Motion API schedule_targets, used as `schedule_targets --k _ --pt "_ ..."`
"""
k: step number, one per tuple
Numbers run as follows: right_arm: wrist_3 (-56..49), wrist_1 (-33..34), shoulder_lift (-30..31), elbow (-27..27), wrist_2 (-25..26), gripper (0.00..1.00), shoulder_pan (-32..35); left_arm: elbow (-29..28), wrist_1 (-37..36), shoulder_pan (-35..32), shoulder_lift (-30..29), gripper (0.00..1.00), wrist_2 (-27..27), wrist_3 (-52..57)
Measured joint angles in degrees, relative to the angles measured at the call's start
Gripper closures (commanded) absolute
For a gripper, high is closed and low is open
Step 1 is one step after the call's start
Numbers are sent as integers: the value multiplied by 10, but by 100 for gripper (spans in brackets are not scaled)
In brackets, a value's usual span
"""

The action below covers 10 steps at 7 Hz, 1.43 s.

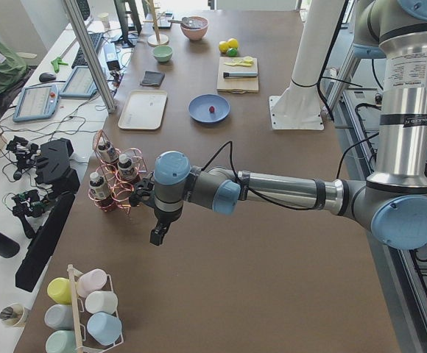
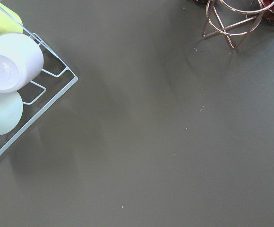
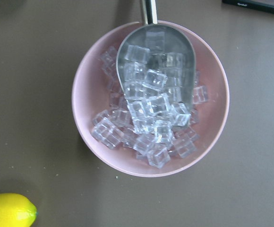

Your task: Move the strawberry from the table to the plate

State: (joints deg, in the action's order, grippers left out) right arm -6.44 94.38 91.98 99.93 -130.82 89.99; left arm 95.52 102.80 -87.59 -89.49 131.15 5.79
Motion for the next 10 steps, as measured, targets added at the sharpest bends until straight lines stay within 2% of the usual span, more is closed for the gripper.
schedule_targets --k 3,10 --pt "-29 -1 6 -22 -10 0 39 1 0 0 7 2 2 0" --pt "-27 -2 0 -24 -14 0 41 -3 0 -2 15 2 -1 -1"
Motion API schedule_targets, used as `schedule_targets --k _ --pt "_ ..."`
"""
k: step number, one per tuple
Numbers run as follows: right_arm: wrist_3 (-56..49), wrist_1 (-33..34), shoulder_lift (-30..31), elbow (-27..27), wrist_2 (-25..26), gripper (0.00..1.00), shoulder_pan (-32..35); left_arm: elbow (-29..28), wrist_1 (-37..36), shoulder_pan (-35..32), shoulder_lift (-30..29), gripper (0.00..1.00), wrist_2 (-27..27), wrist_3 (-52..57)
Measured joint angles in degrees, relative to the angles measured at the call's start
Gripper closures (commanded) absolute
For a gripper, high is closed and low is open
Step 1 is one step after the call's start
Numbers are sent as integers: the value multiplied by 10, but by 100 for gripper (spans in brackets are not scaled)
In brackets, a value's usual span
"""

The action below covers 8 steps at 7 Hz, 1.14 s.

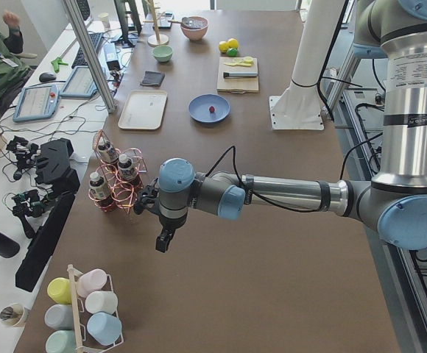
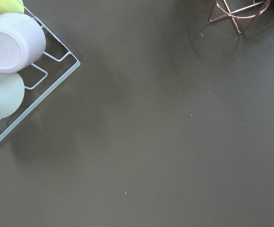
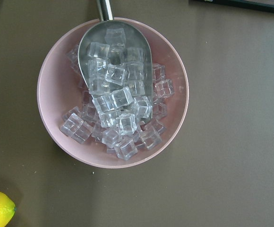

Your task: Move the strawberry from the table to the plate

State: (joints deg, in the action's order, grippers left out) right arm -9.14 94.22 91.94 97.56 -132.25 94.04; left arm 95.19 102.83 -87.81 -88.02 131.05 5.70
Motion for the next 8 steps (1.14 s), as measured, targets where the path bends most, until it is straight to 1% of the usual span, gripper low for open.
schedule_targets --k 8 --pt "0 -1 1 1 -7 0 0 -1 5 0 7 2 1 0"
